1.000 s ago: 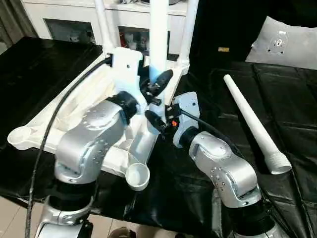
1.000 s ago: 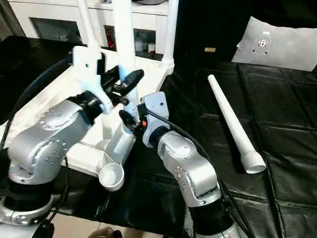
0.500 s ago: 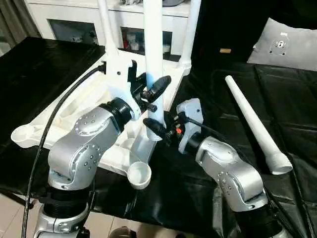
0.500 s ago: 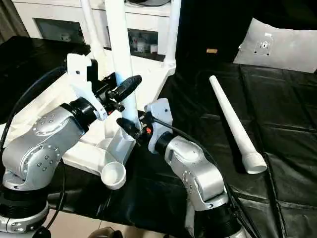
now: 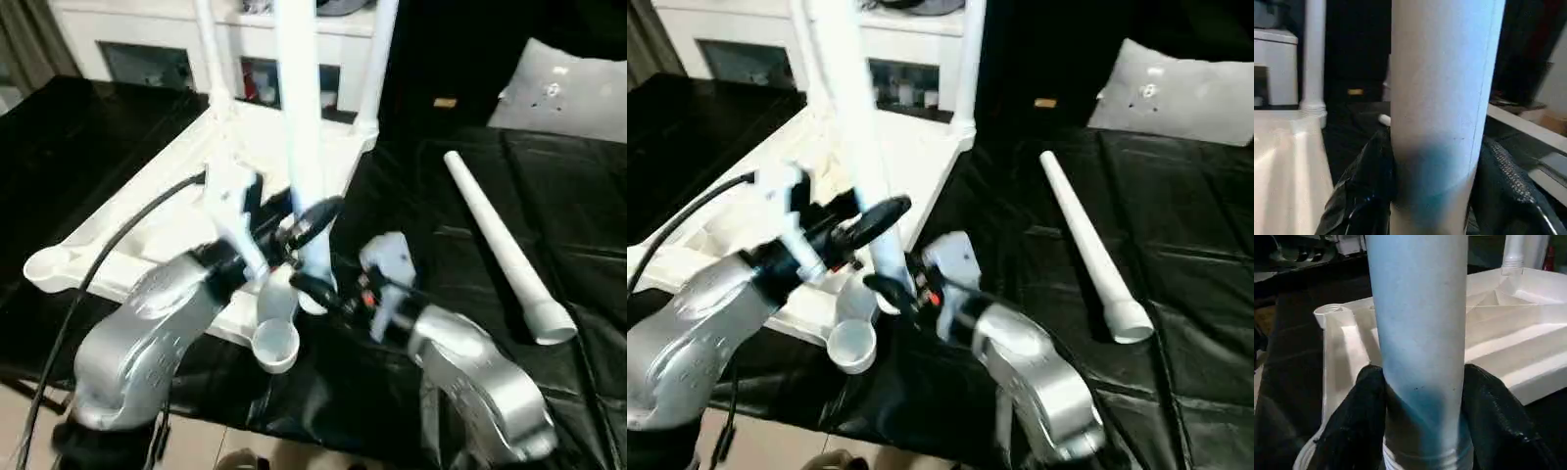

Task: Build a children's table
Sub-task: Pick table leg

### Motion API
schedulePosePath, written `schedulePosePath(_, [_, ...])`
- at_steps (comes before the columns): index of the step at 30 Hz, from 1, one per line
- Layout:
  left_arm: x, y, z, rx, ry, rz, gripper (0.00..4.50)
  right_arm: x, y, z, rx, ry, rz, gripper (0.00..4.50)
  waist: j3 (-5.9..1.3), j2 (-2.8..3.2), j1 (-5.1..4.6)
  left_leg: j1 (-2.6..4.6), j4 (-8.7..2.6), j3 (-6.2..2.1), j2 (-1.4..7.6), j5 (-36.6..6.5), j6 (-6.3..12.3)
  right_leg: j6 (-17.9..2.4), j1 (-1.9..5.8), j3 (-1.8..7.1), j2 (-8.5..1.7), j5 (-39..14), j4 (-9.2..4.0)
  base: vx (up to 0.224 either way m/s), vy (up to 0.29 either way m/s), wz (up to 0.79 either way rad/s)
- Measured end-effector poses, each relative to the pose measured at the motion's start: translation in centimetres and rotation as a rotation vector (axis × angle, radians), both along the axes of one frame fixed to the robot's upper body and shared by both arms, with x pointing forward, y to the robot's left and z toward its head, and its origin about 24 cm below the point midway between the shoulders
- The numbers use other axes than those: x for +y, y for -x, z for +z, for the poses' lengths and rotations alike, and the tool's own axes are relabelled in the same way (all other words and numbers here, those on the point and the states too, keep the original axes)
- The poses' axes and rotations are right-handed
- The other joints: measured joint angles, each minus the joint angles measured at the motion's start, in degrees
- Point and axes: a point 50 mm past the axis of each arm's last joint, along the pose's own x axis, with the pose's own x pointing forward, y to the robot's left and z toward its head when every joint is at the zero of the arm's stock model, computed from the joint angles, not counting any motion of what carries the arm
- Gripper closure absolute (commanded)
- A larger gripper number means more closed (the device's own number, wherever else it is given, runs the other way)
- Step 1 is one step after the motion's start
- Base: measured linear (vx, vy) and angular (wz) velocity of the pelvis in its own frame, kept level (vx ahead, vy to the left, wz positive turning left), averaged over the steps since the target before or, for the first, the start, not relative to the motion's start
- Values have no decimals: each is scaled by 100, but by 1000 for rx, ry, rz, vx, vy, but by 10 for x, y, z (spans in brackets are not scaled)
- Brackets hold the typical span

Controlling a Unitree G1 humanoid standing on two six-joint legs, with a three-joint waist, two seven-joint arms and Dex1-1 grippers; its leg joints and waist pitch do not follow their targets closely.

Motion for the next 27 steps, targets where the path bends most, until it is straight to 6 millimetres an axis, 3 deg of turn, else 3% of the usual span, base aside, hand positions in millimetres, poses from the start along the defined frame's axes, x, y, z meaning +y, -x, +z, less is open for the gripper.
schedulePosePath(10, [2, 22, -25, 55, 16, -141, 185, -17, 19, -15, 15, 16, 59, 257, -7, 9, -11, -4, -1, 0, 0, -2, 3, 3, -3, 1, 0, -2, -3, 0, 0, 0])
schedulePosePath(12, [1, 26, -31, 77, 21, -165, 151, -19, 20, -15, 4, 23, 70, 259, -7, 8, -17, -3, -1, 0, 0, -2, 2, 3, -2, 0, 1, -2, -3, 0, 0, 0])
schedulePosePath(20, [3, 32, -37, 89, 24, -204, 100, -19, 21, -13, -15, -1, 99, 260, -8, 7, -27, 1, -3, 0, 0, -1, 2, 23, -1, 1, 1, -13, -3, 0, 0, 0])
schedulePosePath(27, [9, 31, -29, 106, 114, -300, 38, -25, 18, 10, 18, -236, 180, 260, -14, 6, -7, 1, -2, 0, 0, 0, 4, -3, 0, -1, 1, 2, -3, 0, 0, 0])
